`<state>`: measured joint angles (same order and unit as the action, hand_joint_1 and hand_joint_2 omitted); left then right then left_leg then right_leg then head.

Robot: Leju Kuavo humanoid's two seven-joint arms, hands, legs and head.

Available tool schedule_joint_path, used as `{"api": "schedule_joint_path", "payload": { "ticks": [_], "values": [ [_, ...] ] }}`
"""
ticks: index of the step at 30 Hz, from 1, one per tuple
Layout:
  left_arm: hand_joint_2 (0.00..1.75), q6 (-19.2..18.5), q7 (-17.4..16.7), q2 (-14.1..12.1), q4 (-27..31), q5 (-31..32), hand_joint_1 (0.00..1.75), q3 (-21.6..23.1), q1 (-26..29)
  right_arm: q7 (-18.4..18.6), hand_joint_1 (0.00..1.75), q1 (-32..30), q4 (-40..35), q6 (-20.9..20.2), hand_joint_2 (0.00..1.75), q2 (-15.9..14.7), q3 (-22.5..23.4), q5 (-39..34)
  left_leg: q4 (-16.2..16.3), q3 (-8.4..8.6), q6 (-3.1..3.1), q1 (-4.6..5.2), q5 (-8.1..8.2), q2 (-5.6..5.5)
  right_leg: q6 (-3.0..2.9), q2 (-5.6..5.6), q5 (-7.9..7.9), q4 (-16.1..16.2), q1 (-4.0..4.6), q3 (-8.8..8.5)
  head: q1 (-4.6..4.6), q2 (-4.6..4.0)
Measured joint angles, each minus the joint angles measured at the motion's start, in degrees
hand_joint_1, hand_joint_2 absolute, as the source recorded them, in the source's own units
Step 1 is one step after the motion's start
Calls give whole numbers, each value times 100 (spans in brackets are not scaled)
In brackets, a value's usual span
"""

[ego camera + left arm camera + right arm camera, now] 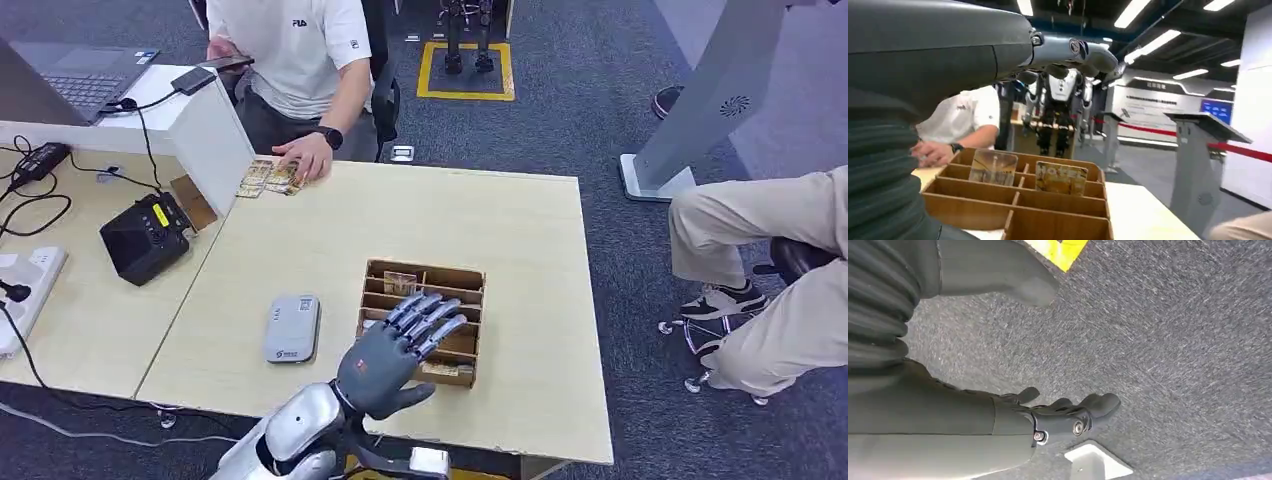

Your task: Pass the card to the sensor for recognition and then transmit it.

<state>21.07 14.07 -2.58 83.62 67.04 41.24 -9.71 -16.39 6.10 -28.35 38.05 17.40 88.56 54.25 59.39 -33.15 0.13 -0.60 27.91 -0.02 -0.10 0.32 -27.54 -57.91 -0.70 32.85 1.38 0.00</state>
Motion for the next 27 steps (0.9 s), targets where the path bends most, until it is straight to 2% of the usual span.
{"api": "schedule_joint_path", "payload": {
  "ticks": [5, 10, 23, 27],
  "values": [
    [175, 244, -345, 4, -83, 384, 0, 0, -53, 81, 0, -11, -48, 0, 175, 13, 0, 0, 0, 0, 0, 0, 0, 0, 0, 0, 0, 0, 0, 0, 0, 0],
    [175, 266, -668, 20, -144, 819, 0, 0, -92, 162, 0, -15, -79, 0, 175, 15, 0, -7, 0, 0, 0, 0, 0, 0, 0, 0, 0, 0, 0, 0, 0, 0],
    [175, 231, -863, 162, -452, 828, 0, 0, -154, 168, 0, -17, -101, 0, 175, 17, 0, 0, 0, 0, 0, 0, 0, 0, 0, 0, 0, 0, 0, 0, 0, 0],
    [175, 266, -1122, 251, -712, 1059, 0, 0, -171, 168, 0, -17, -101, 0, 175, 17, 0, 31, 0, -1, 0, 0, 0, -1, 0, -1, 0, 0, 0, 0, 0, 0]
  ]
}}
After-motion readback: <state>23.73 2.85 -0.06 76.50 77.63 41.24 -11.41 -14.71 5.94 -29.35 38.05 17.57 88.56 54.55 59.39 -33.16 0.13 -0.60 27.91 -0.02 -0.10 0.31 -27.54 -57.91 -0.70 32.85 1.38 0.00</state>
